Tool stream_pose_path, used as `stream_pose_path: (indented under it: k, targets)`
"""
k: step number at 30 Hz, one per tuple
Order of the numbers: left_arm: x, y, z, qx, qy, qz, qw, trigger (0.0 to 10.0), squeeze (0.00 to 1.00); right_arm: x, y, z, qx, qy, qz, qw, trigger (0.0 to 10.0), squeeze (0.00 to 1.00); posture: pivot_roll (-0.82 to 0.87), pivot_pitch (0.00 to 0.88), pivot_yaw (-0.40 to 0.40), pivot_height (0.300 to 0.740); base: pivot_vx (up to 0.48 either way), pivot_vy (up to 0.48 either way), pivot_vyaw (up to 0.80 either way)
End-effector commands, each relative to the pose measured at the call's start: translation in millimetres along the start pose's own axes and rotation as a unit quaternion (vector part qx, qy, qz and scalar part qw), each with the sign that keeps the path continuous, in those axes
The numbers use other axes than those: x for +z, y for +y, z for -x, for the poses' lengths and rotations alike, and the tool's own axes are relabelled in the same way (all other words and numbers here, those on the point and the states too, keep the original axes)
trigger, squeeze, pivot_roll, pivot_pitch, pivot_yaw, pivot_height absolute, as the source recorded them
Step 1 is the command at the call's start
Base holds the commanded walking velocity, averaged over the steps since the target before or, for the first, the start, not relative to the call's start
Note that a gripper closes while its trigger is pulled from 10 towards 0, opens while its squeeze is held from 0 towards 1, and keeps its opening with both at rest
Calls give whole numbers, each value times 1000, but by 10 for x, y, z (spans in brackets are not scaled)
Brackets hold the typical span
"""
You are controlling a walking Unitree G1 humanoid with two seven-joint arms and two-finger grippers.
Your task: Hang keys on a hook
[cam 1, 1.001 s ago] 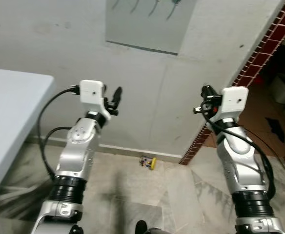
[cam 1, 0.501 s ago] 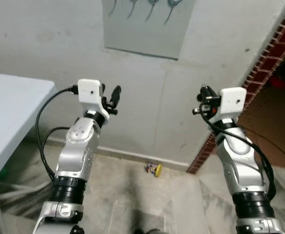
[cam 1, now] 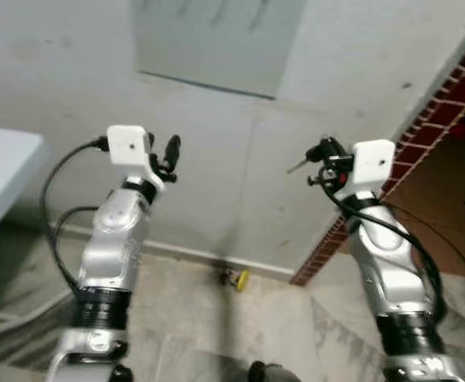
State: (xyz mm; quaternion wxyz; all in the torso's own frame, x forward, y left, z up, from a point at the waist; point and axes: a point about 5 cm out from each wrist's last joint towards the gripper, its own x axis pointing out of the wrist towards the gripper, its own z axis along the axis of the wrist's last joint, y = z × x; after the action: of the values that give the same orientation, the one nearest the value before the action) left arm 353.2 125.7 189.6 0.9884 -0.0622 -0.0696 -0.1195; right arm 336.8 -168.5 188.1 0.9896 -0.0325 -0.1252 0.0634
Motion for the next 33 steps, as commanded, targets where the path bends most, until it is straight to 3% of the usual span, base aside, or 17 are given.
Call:
stream_pose_path:
  k: [1, 5, 14, 33]
  targets:
    - [19, 104, 31, 16, 0, -2, 1000, 10000, 0, 29, 73, -8, 12, -6, -4, 1000, 10000, 0, 51, 158, -93, 740, 0, 311, 0]
    - [22, 113, 28, 20, 0, -1, 1000, 10000, 0, 30, 76, -6, 12, -6, -4, 1000, 10000, 0, 50, 159, -93, 740, 0, 359, 0]
    - [41, 103, 20, 27, -8, -14, 999, 10000, 0, 20, 75, -4, 10, -3, -3, 1000, 10000, 0, 50, 154, -92, 740, 0, 0, 0]
    - [56, 102, -7, 25, -4, 3, 1000, 10000, 0, 22, 87, 7, 12, -5, -1, 1000, 10000, 0, 46, 139, -87, 740, 0, 0, 0]
